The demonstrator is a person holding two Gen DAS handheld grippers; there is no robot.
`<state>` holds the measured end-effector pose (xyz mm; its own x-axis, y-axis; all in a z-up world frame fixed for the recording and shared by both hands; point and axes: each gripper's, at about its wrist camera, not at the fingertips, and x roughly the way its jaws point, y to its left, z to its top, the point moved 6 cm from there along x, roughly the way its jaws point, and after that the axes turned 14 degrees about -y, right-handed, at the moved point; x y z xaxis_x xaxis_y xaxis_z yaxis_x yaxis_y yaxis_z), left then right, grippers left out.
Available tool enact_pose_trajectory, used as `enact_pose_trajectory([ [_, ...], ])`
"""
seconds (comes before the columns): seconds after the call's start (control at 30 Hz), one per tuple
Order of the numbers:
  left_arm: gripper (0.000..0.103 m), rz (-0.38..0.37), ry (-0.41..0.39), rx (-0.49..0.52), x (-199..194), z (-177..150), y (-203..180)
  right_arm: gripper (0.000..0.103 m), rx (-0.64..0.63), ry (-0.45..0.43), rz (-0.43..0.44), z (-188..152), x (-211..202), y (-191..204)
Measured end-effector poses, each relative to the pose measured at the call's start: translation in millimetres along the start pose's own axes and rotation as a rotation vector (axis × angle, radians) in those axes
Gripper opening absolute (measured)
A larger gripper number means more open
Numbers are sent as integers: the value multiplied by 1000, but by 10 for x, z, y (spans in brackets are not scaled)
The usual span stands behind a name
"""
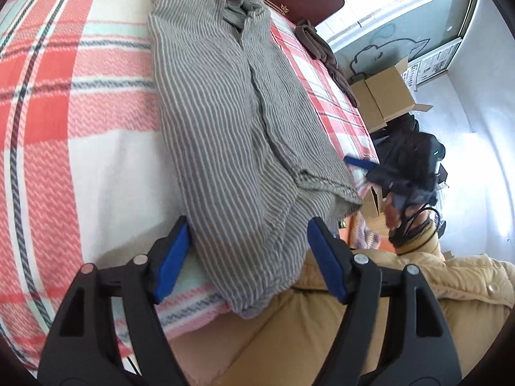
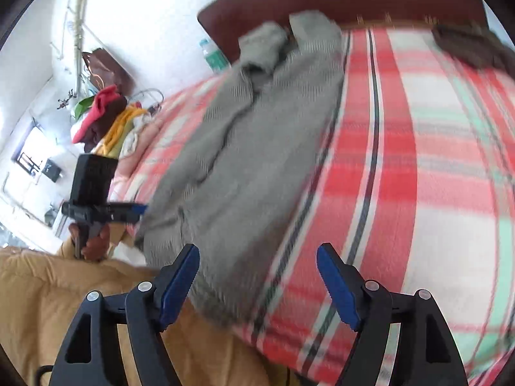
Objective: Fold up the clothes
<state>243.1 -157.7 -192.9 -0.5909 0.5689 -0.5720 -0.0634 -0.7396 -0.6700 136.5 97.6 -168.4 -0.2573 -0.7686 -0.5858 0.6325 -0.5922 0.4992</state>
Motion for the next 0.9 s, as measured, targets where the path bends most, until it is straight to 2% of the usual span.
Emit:
enact_pose_trajectory([
  [0.1,74,-8,24,-7,-8,-55,-27,77,35,46,83,-203,56,40],
  [0.23,74,-5,45,-39,34,-81,-71,79,93,27,171,-232,236,144],
  [0.27,65,8,52,-51,41,-88,-81,78,110,23,191,-240,278,163],
  [0.3,45,13,71,-59,56,-105,-100,74,117,24,207,-247,305,193],
  [0.37,28,51,112,-77,114,-148,-88,61,131,36,222,-263,373,218],
  [0.43,17,64,134,-109,134,-148,-68,19,139,41,227,-255,420,232],
  [0.47,16,63,141,-128,136,-140,-59,15,145,38,229,-234,432,236],
  [0.5,15,53,144,-147,121,-114,-62,13,151,36,230,-213,444,240],
  [0.6,15,-14,122,-203,-8,70,-120,12,187,-46,276,45,333,262],
  [0.73,15,-113,83,-281,-152,475,-167,12,242,-147,303,573,258,153],
  [0.83,15,-167,57,-344,-132,870,-105,12,239,-178,291,967,391,60],
  [0.9,15,-168,37,-375,-88,1094,-27,12,263,-175,275,1212,495,-88],
])
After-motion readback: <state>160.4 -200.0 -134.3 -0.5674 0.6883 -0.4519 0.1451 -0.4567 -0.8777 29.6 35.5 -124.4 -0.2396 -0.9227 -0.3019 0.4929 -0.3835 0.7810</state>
